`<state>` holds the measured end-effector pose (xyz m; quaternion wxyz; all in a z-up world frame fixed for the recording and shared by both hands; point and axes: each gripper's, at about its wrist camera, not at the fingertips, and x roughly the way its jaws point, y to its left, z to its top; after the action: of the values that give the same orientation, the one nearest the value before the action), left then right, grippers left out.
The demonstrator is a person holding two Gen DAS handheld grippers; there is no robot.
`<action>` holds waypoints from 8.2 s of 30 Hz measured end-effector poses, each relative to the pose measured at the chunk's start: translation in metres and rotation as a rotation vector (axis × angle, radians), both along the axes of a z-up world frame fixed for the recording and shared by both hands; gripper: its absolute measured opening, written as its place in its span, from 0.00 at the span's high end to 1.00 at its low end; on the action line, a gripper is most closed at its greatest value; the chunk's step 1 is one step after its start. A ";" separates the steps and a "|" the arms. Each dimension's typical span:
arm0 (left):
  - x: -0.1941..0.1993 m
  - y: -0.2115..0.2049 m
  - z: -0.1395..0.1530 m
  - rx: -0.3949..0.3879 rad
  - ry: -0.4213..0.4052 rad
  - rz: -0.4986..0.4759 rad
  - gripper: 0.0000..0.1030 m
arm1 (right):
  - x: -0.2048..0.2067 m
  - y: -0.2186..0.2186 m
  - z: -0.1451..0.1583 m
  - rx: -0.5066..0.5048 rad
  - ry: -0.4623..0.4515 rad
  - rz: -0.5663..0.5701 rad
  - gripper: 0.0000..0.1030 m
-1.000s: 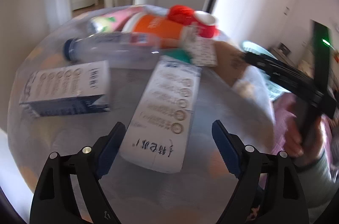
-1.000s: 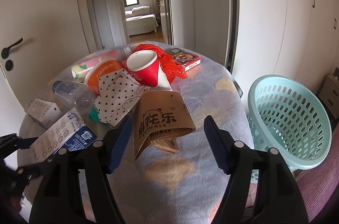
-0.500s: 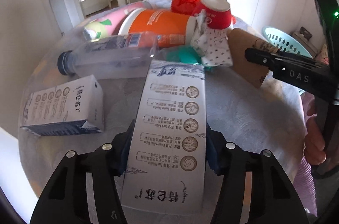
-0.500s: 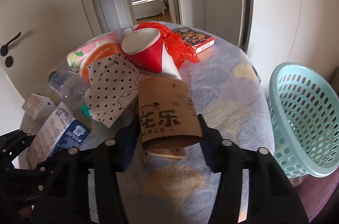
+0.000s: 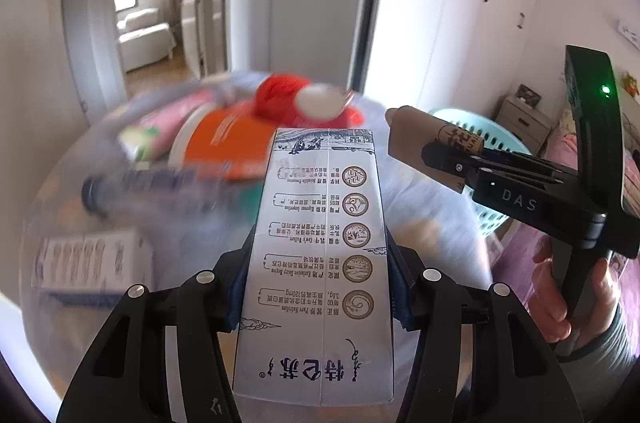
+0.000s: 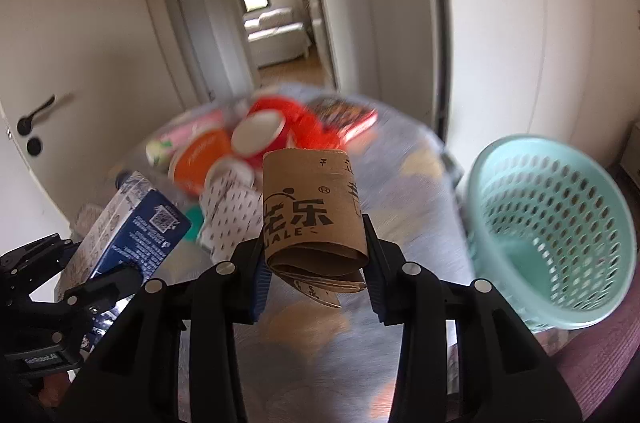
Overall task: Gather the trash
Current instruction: 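Carry both items to the teal basket and open the right tool, then open the left tool over the basket, then return both tools to table, then grasp another white milk carton with left tool while right tool grasps water bottle, then carry carton and bottle to the basket and open both tools, then move both tools back over the table toward the cups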
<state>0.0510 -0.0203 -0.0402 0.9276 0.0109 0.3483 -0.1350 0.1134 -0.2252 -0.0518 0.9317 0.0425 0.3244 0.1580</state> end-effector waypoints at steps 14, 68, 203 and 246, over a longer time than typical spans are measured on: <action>0.090 -0.146 0.048 -0.121 -0.048 -0.289 0.49 | 0.002 -0.159 0.044 0.020 -0.079 -0.431 0.64; -0.010 0.035 0.080 -0.056 -0.228 0.310 0.16 | -0.001 -0.025 0.051 0.059 -0.061 -0.150 0.42; 0.116 -0.167 0.022 -0.242 0.085 -0.174 0.48 | -0.007 -0.156 0.058 0.027 -0.076 -0.480 0.50; 0.087 -0.109 0.055 -0.325 -0.029 -0.114 0.33 | 0.030 -0.135 0.029 0.064 0.037 -0.351 0.36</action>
<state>0.1380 -0.1294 0.0149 0.9129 -0.1177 0.3072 -0.2416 0.1433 -0.3601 -0.0226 0.9369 0.1312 0.3240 0.0024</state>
